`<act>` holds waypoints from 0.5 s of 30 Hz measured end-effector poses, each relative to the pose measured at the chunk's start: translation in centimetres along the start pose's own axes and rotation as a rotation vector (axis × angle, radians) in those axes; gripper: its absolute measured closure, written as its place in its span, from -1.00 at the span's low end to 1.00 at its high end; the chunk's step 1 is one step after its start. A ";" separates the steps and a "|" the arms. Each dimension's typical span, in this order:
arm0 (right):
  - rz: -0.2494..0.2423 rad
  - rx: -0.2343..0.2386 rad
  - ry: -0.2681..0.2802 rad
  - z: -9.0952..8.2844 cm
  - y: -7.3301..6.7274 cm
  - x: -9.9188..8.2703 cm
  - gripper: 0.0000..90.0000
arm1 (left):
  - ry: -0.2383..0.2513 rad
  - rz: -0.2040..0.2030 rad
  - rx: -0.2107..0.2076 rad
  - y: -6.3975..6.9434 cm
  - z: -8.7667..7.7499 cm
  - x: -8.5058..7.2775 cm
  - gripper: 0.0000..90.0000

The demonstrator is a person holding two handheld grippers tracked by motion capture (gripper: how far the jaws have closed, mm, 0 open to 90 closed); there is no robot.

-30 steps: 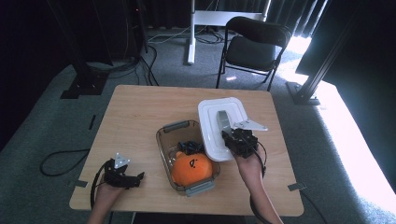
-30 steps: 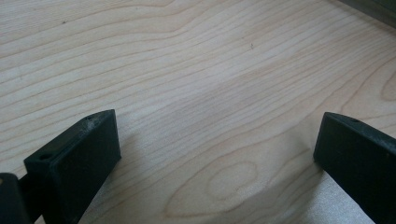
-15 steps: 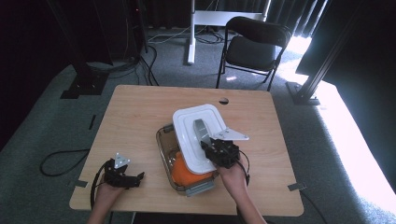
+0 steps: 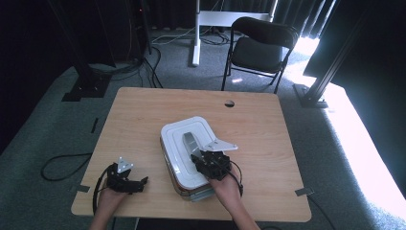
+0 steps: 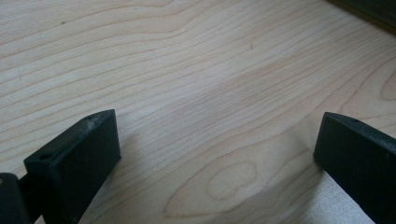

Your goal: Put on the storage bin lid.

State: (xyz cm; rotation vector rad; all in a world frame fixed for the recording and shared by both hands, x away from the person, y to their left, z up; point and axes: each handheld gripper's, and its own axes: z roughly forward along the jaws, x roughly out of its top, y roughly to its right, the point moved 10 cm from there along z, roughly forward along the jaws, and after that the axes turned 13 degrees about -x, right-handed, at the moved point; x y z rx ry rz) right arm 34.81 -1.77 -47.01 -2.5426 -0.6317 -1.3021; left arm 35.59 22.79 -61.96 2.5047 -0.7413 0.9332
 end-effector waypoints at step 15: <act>-0.042 -0.012 -0.016 -0.3 -1.4 -0.6 0.49 | -0.001 0.002 -0.002 0.0 0.0 0.0 -0.98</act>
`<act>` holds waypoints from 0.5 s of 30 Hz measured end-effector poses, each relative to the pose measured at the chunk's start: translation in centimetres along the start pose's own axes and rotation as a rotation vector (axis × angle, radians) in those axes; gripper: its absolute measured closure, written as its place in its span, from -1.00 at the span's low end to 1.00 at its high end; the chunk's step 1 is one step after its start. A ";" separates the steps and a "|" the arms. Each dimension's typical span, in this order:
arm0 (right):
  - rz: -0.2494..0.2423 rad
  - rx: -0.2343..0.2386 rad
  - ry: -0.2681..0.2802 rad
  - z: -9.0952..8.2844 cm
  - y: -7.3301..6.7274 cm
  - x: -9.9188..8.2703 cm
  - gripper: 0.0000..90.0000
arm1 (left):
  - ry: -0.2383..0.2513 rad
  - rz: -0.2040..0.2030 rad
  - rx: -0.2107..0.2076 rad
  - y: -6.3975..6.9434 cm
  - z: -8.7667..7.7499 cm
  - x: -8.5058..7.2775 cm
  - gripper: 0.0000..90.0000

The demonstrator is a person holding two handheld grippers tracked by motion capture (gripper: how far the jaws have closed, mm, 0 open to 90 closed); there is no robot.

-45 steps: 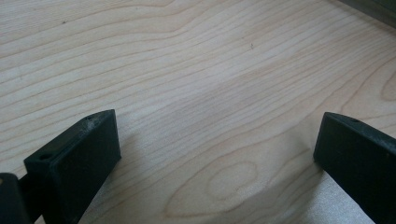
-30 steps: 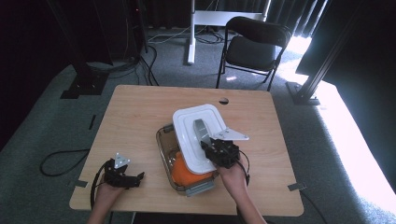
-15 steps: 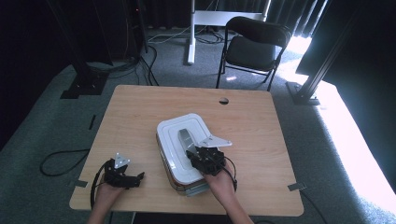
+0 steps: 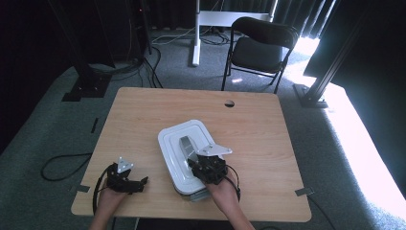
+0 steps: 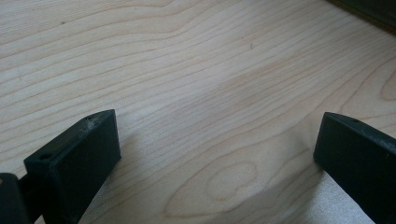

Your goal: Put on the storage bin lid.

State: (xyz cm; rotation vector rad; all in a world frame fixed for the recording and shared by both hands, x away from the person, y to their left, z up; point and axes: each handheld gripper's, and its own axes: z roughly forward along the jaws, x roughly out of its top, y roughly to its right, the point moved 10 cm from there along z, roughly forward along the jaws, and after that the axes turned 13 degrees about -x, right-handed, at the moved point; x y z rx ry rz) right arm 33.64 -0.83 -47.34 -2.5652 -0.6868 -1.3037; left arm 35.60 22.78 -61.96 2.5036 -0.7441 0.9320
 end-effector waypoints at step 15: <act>0.007 0.003 -0.015 -0.1 -0.1 -0.3 0.49 | 0.002 0.002 0.000 0.0 0.0 0.0 -0.98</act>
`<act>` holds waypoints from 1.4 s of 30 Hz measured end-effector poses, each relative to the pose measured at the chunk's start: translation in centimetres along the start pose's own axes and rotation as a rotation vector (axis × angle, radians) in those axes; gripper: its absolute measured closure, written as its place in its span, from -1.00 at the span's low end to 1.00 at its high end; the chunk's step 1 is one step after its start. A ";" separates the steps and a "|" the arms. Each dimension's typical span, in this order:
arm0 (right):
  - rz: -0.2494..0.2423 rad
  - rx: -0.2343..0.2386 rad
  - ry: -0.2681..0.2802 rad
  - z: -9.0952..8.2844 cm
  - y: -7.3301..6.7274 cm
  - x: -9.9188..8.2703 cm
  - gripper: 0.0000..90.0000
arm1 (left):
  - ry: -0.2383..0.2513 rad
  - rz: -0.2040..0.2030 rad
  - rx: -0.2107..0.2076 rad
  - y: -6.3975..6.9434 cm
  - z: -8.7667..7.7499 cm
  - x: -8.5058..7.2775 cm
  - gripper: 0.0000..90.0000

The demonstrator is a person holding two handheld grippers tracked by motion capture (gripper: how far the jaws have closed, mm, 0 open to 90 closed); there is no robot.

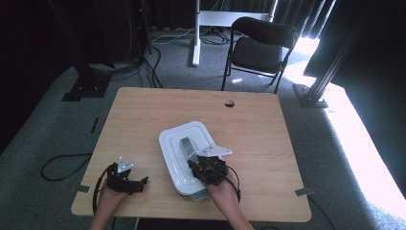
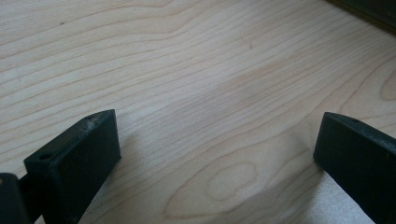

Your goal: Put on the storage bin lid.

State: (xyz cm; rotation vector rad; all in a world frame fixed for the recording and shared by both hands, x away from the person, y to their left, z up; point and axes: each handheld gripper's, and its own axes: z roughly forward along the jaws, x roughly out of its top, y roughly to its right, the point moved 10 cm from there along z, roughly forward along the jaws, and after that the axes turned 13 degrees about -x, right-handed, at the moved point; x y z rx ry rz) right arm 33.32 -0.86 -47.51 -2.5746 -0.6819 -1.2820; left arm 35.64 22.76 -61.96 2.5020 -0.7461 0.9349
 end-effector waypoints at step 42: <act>0.144 -0.222 0.101 1.6 15.5 -2.0 -0.71 | 0.046 0.054 -0.007 2.2 1.1 2.9 -0.98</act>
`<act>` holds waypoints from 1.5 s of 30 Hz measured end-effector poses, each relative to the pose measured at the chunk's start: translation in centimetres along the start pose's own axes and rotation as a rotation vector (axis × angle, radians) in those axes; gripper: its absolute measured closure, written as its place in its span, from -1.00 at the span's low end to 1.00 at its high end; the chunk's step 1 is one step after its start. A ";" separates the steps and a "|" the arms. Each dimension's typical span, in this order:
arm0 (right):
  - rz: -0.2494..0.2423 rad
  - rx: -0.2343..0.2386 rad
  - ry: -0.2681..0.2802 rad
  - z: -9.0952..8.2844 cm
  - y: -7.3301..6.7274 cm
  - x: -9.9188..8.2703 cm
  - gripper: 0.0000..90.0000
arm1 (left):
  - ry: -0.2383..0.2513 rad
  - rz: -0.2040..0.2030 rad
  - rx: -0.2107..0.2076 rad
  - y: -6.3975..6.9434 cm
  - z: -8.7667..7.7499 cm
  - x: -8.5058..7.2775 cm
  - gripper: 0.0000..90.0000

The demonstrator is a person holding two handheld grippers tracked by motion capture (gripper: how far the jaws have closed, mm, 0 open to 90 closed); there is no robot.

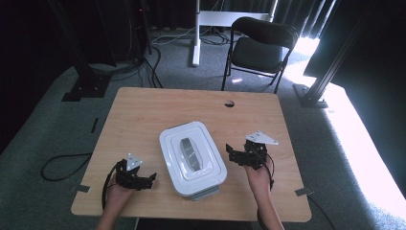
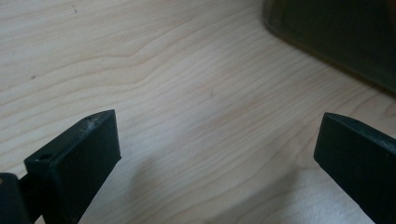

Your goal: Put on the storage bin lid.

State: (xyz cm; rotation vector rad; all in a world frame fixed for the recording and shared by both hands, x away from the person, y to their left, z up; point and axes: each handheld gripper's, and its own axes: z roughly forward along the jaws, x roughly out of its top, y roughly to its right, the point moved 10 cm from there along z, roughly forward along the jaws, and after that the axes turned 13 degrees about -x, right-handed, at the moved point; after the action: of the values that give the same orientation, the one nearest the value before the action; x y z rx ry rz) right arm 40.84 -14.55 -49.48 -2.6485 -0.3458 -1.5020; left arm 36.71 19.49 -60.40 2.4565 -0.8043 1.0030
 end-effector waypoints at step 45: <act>-0.007 0.202 -0.127 2.3 -3.0 -9.3 -0.64 | -0.016 0.102 -0.001 2.5 4.3 7.0 -0.98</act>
State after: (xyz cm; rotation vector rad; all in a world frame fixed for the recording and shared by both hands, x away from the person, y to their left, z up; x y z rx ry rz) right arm 37.48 -12.69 -58.71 -2.5888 -0.4876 -1.2311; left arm 41.44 12.81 -57.97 2.4473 -0.9434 1.0194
